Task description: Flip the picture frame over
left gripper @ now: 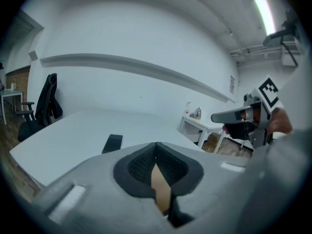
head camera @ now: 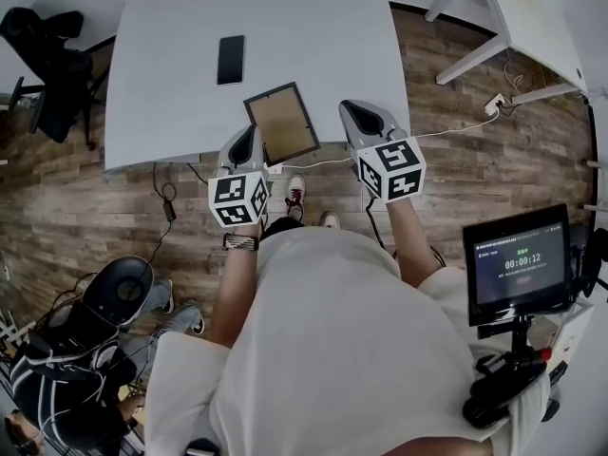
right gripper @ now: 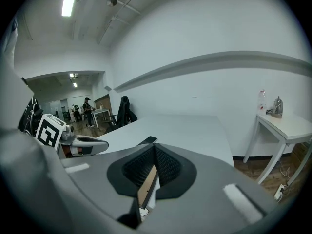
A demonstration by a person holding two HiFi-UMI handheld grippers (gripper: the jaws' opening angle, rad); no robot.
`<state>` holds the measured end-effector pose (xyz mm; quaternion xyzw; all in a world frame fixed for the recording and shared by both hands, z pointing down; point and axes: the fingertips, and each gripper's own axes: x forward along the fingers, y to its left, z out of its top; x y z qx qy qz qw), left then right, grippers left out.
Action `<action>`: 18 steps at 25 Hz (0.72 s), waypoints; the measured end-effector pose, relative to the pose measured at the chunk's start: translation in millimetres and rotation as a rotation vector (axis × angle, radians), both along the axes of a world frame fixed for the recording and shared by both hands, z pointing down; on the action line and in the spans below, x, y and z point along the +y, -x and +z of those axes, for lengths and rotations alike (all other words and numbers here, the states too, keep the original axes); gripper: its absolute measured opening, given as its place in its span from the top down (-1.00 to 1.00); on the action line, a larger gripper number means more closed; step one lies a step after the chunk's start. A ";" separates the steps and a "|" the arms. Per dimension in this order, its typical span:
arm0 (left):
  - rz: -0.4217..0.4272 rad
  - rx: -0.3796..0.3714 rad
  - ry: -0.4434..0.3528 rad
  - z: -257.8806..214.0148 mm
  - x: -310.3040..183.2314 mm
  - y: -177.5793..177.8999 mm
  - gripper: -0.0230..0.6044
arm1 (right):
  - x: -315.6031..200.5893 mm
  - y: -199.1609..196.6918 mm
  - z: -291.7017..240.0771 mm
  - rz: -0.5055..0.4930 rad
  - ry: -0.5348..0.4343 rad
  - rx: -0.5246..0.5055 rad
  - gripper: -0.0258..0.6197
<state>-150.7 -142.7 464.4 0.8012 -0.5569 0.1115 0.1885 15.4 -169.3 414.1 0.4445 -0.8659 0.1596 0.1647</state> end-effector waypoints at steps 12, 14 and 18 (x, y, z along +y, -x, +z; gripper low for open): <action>0.092 -0.188 -0.155 -77.0 -40.7 -2.7 0.91 | -24.4 10.9 -59.7 -0.021 -0.122 -0.068 0.92; 0.100 -0.205 -0.187 -94.7 -46.5 -5.6 0.91 | -28.5 15.4 -74.5 -0.036 -0.153 -0.071 0.92; 0.113 -0.213 -0.242 -131.4 -55.5 -11.1 0.91 | -35.2 18.5 -110.8 -0.048 -0.215 -0.093 0.92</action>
